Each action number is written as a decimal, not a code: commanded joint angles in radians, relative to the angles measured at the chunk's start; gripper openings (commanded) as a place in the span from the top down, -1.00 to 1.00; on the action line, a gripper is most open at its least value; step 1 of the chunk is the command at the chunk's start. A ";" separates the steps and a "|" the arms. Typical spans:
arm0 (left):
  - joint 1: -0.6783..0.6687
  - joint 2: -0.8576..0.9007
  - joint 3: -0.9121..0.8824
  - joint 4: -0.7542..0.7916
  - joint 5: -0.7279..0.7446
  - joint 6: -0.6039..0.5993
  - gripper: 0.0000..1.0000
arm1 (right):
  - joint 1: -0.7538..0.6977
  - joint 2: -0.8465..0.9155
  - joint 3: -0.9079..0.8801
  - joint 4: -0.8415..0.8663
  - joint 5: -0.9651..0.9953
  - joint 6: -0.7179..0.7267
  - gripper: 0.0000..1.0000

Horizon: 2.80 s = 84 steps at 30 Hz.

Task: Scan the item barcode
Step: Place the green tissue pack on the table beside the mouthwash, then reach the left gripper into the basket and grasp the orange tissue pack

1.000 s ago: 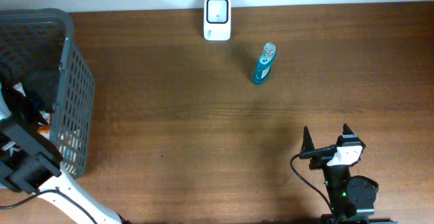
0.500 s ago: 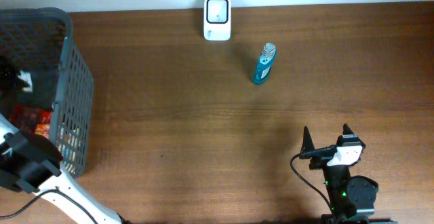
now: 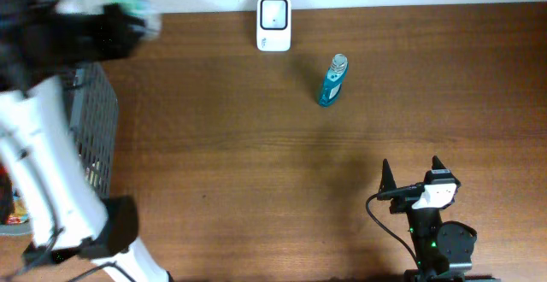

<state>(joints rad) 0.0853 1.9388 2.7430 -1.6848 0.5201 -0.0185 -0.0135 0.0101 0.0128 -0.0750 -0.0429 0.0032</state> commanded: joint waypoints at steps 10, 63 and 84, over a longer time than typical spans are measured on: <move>-0.518 0.255 -0.609 0.393 -0.326 0.005 1.00 | -0.006 -0.006 -0.007 -0.002 -0.001 0.001 -0.97; 0.588 -0.175 -0.557 0.105 -0.536 -0.415 -0.99 | -0.006 -0.006 -0.007 -0.002 -0.001 0.001 -0.97; 0.586 -0.054 -1.348 0.726 -0.543 -0.561 -0.54 | -0.006 -0.006 -0.007 -0.002 -0.002 0.001 -0.97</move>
<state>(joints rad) 0.6708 1.8278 1.4158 -0.9733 -0.0185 -0.5522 -0.0135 0.0101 0.0128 -0.0750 -0.0429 0.0029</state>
